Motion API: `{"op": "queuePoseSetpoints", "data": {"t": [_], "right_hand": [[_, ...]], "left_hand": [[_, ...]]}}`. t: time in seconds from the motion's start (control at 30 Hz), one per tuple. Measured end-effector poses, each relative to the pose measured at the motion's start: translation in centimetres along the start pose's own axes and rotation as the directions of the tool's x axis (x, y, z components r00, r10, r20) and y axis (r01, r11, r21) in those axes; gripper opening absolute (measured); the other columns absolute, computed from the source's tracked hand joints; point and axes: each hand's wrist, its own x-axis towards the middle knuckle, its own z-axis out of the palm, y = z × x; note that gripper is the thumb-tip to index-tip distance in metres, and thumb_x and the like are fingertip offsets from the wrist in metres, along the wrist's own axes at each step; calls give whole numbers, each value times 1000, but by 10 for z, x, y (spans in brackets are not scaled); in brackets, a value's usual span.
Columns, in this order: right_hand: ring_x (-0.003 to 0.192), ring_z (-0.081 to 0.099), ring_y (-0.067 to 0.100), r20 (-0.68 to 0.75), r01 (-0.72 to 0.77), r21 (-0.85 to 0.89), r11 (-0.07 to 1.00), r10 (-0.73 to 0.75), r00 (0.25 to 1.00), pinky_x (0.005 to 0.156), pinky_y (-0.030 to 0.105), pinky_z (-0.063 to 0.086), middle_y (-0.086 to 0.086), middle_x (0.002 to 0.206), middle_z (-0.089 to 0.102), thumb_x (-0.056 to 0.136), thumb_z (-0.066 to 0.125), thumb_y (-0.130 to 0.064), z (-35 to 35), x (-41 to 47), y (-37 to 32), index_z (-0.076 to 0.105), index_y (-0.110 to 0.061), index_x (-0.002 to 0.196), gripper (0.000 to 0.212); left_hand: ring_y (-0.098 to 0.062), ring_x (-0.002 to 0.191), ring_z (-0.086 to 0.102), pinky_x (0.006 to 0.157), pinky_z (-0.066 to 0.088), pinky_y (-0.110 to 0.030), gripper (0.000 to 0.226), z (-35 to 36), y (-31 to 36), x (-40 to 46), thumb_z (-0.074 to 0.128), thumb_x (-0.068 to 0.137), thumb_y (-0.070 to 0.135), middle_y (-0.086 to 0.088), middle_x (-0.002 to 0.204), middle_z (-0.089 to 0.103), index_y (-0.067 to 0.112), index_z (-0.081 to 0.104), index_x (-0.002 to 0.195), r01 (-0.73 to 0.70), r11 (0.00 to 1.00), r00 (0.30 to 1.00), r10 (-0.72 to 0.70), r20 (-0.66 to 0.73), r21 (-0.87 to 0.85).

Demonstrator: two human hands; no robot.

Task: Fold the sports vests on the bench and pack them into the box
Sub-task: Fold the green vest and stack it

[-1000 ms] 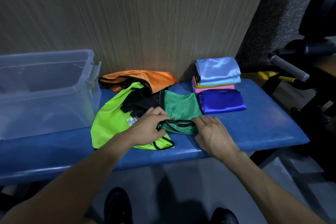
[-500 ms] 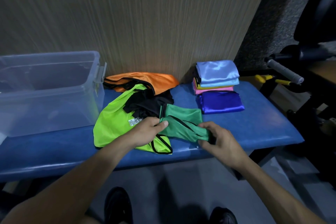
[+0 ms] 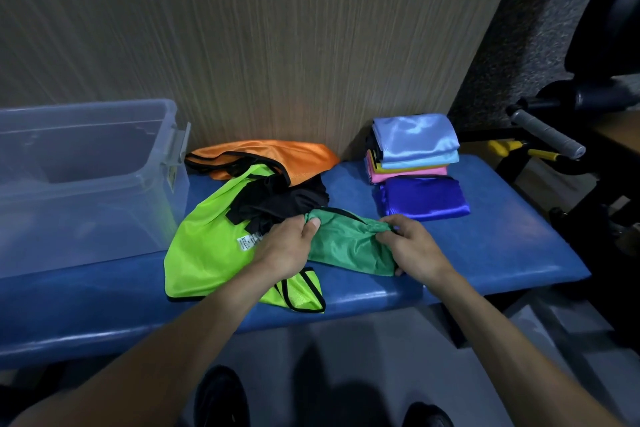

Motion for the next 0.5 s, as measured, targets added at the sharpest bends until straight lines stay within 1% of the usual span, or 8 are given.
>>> {"op": "queuePoseSetpoints", "data": {"t": [0.07,0.13,0.2,0.3,0.33,0.4,0.43,0.5], "right_hand": [[77,66,26,-50,-4,-137,991,-3,999,58,39,56,6,96,69,95,55,-26,2,5,0,63,-27,113,20],[92,64,34,-101,2,-386,923,-44,994,73,41,52,9,102,69,95,52,-33,5,5,1,60,-29,122,29],[101,62,39,-122,15,-600,800,-110,986,74,40,44,12,109,69,96,50,-39,8,4,2,55,-30,128,34],[95,61,37,-136,86,-721,688,-262,955,69,40,42,3,113,58,94,56,-39,7,-1,-2,52,-32,129,36],[92,59,34,-126,149,-741,655,-354,927,65,38,41,1,110,53,91,61,-35,5,0,-2,54,-30,124,34],[88,54,31,-51,278,-793,542,-513,857,61,36,40,1,102,50,83,69,-24,2,5,2,58,-22,108,28],[86,53,31,-18,322,-810,491,-569,822,61,37,41,2,97,52,78,71,-19,2,8,5,59,-19,101,25],[81,54,31,29,380,-805,456,-609,793,63,39,43,1,89,54,74,71,-12,2,12,9,60,-17,92,22]], "left_hand": [[-27,73,51,63,34,-39,46,3,0,4,31,107,53,1,72,47,23,35,72,17,996,1000,-15,-17,82],[-32,82,58,64,37,-39,45,5,1,6,32,106,55,-3,83,56,23,37,74,24,984,999,-15,-52,174],[-36,90,62,66,39,-39,42,5,4,8,34,105,55,-8,93,61,19,40,85,3,958,996,24,-89,288],[-34,96,65,65,40,-38,36,3,8,6,37,106,52,-5,106,64,17,46,111,-45,850,979,141,-145,524],[-31,98,64,65,41,-38,35,2,9,5,41,105,49,-3,110,62,18,46,119,-75,808,959,218,-178,585],[-27,99,58,71,45,-38,32,6,8,7,60,98,38,-2,111,54,20,50,123,-203,722,872,441,-214,661],[-26,97,53,73,45,-38,36,9,5,11,70,91,26,-2,110,51,20,53,121,-295,671,822,541,-178,680],[-24,95,46,74,43,-37,52,13,0,20,78,72,5,0,106,48,22,58,118,-468,563,739,672,-47,681]]}}
